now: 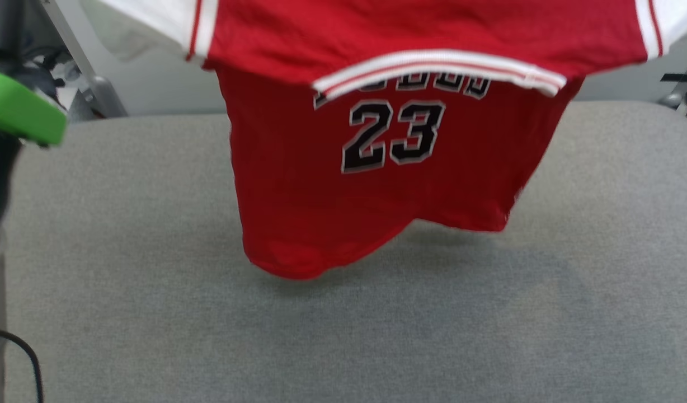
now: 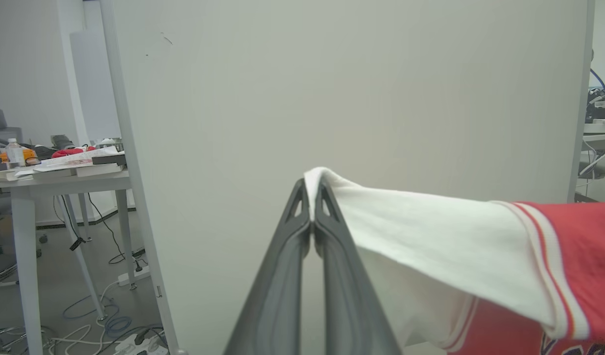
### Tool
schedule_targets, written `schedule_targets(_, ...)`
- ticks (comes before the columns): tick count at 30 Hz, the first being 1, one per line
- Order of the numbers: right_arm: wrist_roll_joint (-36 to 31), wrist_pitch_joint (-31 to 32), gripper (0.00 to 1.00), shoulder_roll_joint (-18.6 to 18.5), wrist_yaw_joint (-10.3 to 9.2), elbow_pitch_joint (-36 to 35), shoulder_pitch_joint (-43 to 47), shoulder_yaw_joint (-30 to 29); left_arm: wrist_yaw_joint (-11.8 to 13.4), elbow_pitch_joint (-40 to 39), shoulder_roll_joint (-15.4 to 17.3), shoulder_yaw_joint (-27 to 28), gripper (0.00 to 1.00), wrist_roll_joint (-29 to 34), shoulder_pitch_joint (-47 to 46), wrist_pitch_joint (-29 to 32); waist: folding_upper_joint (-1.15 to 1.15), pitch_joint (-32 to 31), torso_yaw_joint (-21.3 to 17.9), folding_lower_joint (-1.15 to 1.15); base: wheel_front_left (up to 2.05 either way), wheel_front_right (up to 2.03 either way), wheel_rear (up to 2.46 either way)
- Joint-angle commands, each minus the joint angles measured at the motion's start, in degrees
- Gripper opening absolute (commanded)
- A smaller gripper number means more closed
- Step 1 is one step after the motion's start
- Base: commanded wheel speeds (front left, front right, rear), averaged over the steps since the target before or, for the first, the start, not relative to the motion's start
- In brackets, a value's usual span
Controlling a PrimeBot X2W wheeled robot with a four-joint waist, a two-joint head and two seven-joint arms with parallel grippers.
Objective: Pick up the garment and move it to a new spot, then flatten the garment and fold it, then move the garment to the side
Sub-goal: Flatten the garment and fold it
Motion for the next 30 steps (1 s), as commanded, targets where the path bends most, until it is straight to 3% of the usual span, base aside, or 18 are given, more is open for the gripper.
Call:
schedule_targets(1, -0.4, -0.71, 0.0, -0.41, -0.04, 0.78, -2.63, 0.53, -0.73, 0.95, 0.88, -0.06, 0.0, -0.33, -2.53, 0.17, 0.0, 5.08, -0.41, 0.0, 0.0, 0.0, 0.0)
schedule_targets(10, -3.07, -5.16, 0.0, -1.16, -0.04, 10.03, -22.02, 4.02, -4.26, 10.48, 5.09, -2.77, 0.0, 0.58, -21.74, -0.1, 0.0, 18.63, -0.51, 0.0, 0.0, 0.0, 0.0)
schedule_targets(18, -7.44, -10.55, 0.0, 1.67, -0.04, 21.36, -39.35, 5.39, -5.58, 24.11, 6.82, -7.85, 0.0, 3.86, -41.89, -5.16, 0.0, 29.21, -0.54, 0.0, 0.0, 0.0, 0.0)
schedule_targets(25, -12.86, -17.52, 0.0, 6.25, -0.04, 31.49, -51.89, 3.81, -5.82, 37.39, 4.45, -11.32, 0.0, 6.19, -56.93, -14.29, 0.0, 35.02, 0.22, 0.0, 0.0, 0.0, 0.0)
schedule_targets(30, -15.8, -21.73, 0.0, 8.8, -0.04, 37.64, -56.38, 3.09, -5.86, 44.69, 2.34, -12.5, 0.0, 6.64, -61.18, -21.12, 0.0, 37.22, 1.4, 0.0, 0.0, 0.0, 0.0)
